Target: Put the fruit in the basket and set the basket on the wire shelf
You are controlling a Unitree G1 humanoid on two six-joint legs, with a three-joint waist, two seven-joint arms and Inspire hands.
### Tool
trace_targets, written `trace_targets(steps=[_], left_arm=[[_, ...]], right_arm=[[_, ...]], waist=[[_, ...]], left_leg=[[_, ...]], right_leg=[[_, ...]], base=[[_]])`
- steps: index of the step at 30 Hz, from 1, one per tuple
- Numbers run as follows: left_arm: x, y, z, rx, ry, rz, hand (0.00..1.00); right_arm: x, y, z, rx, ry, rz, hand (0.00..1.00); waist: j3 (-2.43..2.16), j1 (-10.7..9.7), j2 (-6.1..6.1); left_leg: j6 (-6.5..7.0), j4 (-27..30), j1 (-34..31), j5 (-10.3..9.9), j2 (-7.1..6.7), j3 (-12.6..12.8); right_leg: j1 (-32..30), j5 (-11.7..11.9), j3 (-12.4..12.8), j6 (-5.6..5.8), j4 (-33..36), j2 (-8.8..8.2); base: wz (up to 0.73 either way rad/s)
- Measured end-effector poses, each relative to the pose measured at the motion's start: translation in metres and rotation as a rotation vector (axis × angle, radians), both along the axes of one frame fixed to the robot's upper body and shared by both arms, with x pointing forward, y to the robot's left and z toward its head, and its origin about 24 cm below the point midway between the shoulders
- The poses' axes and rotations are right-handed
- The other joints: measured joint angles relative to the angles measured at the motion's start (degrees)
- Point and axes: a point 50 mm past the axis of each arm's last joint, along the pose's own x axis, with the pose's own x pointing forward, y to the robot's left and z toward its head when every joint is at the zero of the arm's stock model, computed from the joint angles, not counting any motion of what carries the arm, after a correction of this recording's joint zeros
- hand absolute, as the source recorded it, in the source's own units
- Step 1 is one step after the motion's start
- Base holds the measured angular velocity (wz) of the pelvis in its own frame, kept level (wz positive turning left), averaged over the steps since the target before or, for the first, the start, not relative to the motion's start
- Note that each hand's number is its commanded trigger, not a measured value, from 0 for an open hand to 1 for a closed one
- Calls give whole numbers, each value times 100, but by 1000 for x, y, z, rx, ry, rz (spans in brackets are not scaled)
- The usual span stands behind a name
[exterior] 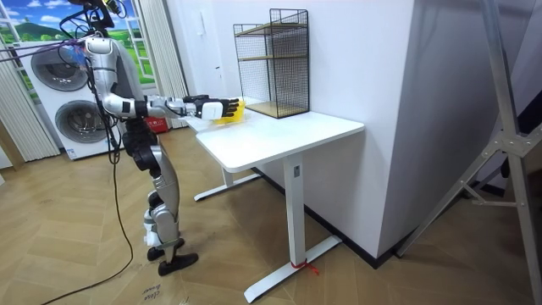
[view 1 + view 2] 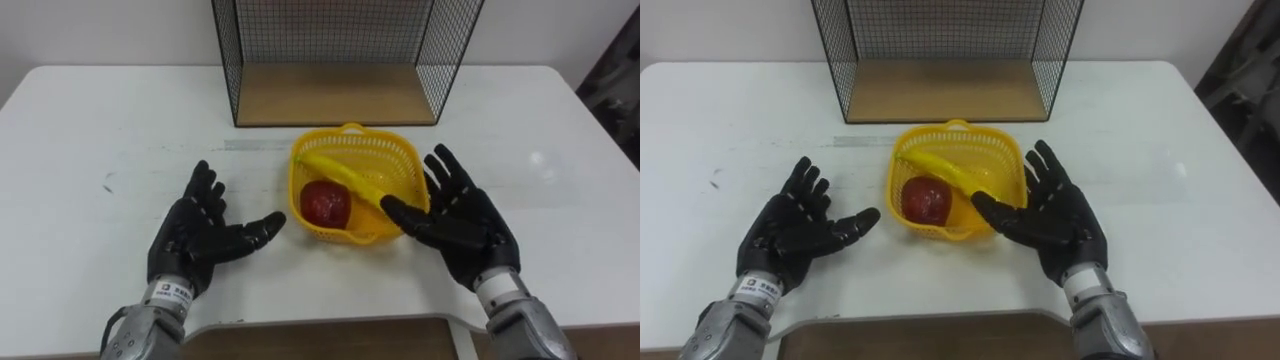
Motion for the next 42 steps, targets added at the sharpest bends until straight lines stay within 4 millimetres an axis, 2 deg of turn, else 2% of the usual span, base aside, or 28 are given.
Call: trace_targets(steps=[7, 17, 25, 31, 33, 35, 38, 42], left_arm=[[1, -3, -2, 12, -3, -15, 0], [4, -6, -3, 10, -8, -23, 0], [6, -10, -2, 2, -13, -35, 0], [10, -22, 1, -5, -28, -86, 0], [12, -32, 3, -18, -37, -143, 0], [14, -45, 5, -33, -49, -199, 0], [12, -50, 5, -27, -49, -227, 0], [13, -51, 6, -27, -55, -229, 0]], right_arm=[[7, 8, -5, -34, 21, 45, 0], [5, 18, -9, -28, 35, 88, 0], [6, 20, -9, -24, 32, 90, 0], [10, 32, -5, -23, 7, 153, 0], [11, 34, -4, -14, 1, 162, 0], [13, 35, -3, -3, -4, 145, 0], [15, 33, -1, -9, -15, 139, 0], [15, 33, -1, -11, -15, 133, 0]], waist=[[1, -24, -4], [11, -28, -23], [14, -36, -24], [14, -145, -42], [22, -159, -79], [49, -204, -163], [45, -329, -206], [46, -396, -212]], left_leg=[[0, 4, -5, 0, -2, -18], [0, 42, -17, 0, -3, -14], [1, 38, -39, 0, -3, -27], [0, 61, -99, 0, -5, -74], [0, 75, -100, 0, -5, -74], [-1, 78, -100, 1, -4, -63], [0, 74, -105, 1, -1, -17], [0, 66, -108, 1, 3, 47]], right_leg=[[9, 0, -23, 1, -1, -3], [15, 1, -20, 1, 2, -9], [-7, 1, -35, 2, 9, -10], [-52, 1, -78, 2, 7, -17], [-62, 1, -78, 2, 5, -18], [-63, 1, -65, 1, 0, -15], [-75, 2, -29, 1, -4, -12], [-104, 4, 35, 0, -4, -1]], base=[[0], [0], [0], [4], [0], [-2], [-9], [-7]])
